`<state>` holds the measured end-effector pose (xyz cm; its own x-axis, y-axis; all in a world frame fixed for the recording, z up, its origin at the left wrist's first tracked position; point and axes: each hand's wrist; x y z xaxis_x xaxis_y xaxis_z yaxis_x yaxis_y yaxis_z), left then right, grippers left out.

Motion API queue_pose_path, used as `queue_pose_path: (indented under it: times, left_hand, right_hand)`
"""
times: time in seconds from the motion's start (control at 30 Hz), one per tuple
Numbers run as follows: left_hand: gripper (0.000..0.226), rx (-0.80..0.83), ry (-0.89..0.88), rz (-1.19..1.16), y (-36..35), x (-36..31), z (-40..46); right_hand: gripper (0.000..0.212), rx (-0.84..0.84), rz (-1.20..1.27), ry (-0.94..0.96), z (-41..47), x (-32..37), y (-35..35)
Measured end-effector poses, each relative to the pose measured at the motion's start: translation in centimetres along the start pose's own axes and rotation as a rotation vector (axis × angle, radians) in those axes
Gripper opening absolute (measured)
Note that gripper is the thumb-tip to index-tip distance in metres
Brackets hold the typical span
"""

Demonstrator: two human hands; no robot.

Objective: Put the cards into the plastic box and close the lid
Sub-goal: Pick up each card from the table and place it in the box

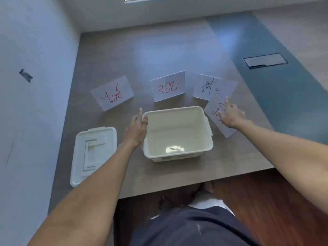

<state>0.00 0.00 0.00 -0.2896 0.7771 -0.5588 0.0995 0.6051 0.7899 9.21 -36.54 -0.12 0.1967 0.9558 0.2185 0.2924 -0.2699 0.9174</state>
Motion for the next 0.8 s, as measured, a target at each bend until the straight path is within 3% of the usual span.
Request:
queue_pose_path:
  times: [0.2,0.43,0.8]
  left_hand:
    - [0.054,-0.09,0.025,-0.3,-1.6,-0.2,-1.5]
    - [0.053,-0.048,0.058,-0.403,-1.5,-0.6,-1.8]
    - [0.052,-0.069,0.026,-0.455,-2.2,-0.7,-3.3]
  right_hand:
    - [0.075,-0.087,0.1,0.09,-0.8,-0.2,-0.1]
    - [0.04,-0.297,0.282,0.152,-1.4,0.6,0.9]
    - [0.041,-0.677,0.433,0.481,-5.9,4.7,4.4]
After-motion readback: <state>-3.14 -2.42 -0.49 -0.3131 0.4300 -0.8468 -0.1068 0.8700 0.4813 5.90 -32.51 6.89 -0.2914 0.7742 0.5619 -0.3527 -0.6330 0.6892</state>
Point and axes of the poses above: each hand's wrist, its own z-axis towards the middle knuckle, its own y-axis out of the back of the hand, x = y × z, and after that the axes turned 1 degree about z, right-handed
